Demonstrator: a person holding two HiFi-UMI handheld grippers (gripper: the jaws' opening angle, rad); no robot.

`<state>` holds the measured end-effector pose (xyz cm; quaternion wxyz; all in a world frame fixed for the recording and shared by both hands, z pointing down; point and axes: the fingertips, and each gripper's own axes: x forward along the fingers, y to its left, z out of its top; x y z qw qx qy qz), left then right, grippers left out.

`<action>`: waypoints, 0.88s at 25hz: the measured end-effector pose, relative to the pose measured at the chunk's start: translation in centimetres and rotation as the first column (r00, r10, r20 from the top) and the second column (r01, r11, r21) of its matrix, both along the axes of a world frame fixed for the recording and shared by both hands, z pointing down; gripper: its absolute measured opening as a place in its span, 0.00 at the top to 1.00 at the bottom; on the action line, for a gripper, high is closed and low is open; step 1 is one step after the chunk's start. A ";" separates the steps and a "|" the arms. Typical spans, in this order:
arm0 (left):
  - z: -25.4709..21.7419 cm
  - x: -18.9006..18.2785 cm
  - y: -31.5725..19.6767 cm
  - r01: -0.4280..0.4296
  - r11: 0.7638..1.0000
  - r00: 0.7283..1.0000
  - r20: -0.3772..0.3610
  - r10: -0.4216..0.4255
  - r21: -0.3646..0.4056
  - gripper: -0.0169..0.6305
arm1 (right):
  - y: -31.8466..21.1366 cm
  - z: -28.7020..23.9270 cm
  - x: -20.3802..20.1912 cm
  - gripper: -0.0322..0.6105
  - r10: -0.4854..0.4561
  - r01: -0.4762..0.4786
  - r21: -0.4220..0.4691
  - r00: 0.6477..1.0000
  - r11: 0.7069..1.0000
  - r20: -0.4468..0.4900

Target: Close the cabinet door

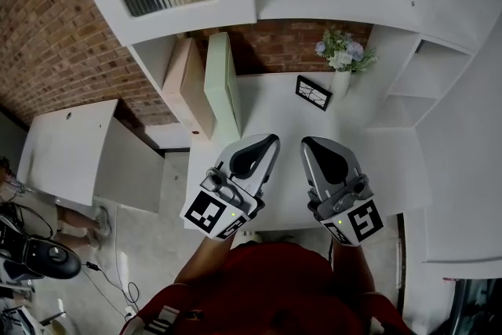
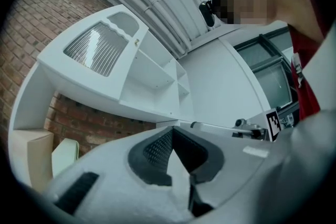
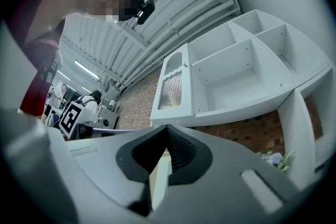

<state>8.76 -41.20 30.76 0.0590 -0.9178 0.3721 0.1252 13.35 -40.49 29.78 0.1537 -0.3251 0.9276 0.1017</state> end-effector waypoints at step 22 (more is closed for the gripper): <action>0.7 1.7 0.0 0.008 1.000 0.999 0.045 -0.008 0.005 0.97 | 0.1 2.7 2.2 0.93 -0.007 0.008 -0.055 1.000 0.998 0.024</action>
